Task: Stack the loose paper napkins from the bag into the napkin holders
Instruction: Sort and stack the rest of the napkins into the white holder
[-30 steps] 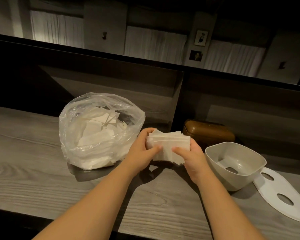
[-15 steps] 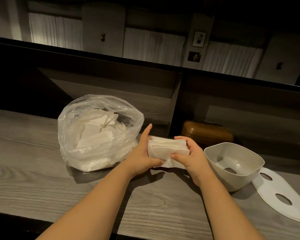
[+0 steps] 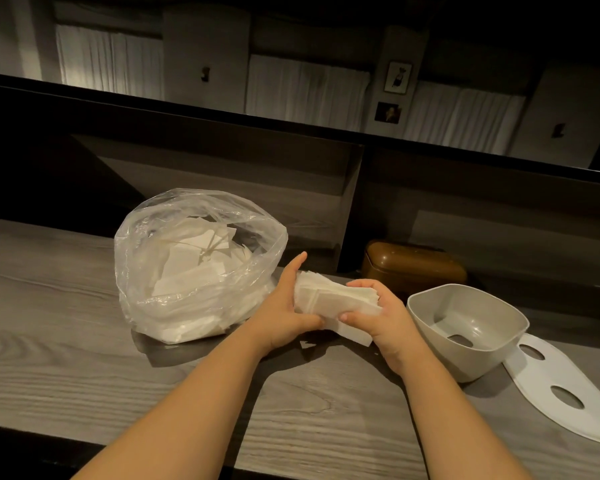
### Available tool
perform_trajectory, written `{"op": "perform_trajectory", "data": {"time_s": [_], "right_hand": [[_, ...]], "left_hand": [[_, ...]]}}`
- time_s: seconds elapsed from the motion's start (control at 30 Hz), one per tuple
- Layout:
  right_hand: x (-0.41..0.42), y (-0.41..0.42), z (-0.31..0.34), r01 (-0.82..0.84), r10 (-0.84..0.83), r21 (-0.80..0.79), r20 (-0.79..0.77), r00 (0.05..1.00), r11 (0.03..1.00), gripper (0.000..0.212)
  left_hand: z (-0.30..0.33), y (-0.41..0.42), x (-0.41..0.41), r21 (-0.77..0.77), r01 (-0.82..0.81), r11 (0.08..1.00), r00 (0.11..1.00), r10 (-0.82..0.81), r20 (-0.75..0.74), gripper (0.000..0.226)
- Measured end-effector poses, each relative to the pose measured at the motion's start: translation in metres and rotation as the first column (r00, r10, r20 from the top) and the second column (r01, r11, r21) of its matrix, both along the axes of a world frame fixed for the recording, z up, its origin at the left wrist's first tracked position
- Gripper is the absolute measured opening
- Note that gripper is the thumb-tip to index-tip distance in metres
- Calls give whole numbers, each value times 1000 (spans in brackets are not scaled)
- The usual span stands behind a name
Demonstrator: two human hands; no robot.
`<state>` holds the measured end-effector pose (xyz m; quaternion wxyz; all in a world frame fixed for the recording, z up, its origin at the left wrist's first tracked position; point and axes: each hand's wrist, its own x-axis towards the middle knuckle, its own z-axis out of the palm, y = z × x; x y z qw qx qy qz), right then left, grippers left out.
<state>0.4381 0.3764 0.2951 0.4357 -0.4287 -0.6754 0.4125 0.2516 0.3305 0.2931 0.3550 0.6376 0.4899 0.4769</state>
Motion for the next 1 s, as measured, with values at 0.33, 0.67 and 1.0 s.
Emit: {"op": "perform_trajectory", "data": {"time_s": [0.33,0.67,1.0], "right_hand": [[-8,-1,-2,-39,40,-19,65,997,999,81],[-6,2,-4,41,-40,-20,35,999,999,51],[-5,2,-4,59,-57,-18,105,993,998,57]], "left_hand": [[-1,0,2,44,59,997,997,-57,-49,97],[-4,3,-2,84,-63,994,998,64,-6,86],[-2,-1,-1,1,-28,1000,998,28,-62,102]]}}
